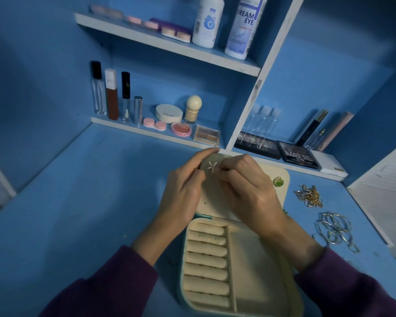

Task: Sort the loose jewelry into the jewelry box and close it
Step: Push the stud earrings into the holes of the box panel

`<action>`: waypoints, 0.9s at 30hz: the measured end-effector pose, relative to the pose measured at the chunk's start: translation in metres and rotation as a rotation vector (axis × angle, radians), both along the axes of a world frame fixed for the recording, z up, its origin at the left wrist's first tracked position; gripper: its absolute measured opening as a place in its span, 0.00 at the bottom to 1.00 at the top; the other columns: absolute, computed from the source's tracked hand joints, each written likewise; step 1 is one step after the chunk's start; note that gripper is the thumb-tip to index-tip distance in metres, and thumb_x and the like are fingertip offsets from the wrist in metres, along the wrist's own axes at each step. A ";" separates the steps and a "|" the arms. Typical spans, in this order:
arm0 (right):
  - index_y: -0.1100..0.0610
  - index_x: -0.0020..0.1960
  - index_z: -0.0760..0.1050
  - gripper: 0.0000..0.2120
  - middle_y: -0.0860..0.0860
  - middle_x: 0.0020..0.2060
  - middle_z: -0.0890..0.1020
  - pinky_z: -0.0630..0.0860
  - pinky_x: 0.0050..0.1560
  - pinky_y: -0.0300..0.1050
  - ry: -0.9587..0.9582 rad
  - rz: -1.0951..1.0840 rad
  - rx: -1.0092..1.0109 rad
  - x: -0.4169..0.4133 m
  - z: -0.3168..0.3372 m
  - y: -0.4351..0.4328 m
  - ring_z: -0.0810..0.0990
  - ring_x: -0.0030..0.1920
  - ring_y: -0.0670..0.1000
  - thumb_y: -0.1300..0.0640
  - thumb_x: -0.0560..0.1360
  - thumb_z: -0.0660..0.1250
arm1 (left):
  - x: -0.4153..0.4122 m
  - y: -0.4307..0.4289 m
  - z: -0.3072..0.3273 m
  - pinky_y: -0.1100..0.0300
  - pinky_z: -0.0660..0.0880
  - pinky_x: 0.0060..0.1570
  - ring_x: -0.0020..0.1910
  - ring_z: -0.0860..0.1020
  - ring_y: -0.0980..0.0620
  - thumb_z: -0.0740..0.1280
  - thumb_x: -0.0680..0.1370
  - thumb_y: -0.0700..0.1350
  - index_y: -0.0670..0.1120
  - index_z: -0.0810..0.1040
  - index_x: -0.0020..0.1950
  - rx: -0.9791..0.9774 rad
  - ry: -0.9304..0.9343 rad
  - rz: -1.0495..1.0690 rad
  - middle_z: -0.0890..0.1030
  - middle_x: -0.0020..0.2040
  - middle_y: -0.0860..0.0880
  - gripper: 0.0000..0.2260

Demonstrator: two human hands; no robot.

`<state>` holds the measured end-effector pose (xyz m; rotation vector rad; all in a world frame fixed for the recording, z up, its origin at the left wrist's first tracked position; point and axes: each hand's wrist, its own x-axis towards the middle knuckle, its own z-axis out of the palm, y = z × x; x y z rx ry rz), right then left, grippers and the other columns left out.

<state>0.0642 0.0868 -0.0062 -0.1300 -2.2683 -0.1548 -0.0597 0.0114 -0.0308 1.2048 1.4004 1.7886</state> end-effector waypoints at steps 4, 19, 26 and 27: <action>0.69 0.39 0.77 0.06 0.61 0.41 0.80 0.73 0.44 0.45 -0.011 -0.001 0.012 0.004 -0.003 0.002 0.77 0.40 0.59 0.72 0.74 0.66 | 0.001 -0.001 0.001 0.53 0.67 0.45 0.44 0.71 0.50 0.56 0.73 0.41 0.62 0.78 0.58 -0.002 0.004 -0.009 0.78 0.46 0.31 0.22; 0.70 0.42 0.79 0.03 0.61 0.42 0.81 0.75 0.42 0.50 -0.029 0.014 0.030 0.006 -0.002 0.003 0.78 0.40 0.60 0.73 0.73 0.67 | 0.002 -0.001 0.002 0.54 0.67 0.43 0.39 0.76 0.39 0.56 0.73 0.41 0.62 0.78 0.58 0.014 0.033 0.012 0.77 0.43 0.32 0.21; 0.69 0.41 0.79 0.06 0.60 0.41 0.81 0.75 0.43 0.48 0.024 -0.005 -0.032 0.005 0.002 0.002 0.78 0.40 0.59 0.72 0.75 0.65 | 0.001 0.000 0.000 0.52 0.68 0.46 0.40 0.75 0.42 0.57 0.73 0.41 0.62 0.77 0.59 0.014 0.031 0.010 0.78 0.45 0.31 0.21; 0.69 0.40 0.79 0.06 0.59 0.41 0.81 0.75 0.43 0.47 0.035 -0.007 -0.039 0.005 0.003 0.002 0.78 0.40 0.58 0.72 0.75 0.65 | 0.001 -0.001 0.001 0.53 0.68 0.46 0.41 0.73 0.44 0.57 0.73 0.41 0.62 0.77 0.58 0.015 0.033 0.009 0.78 0.45 0.31 0.21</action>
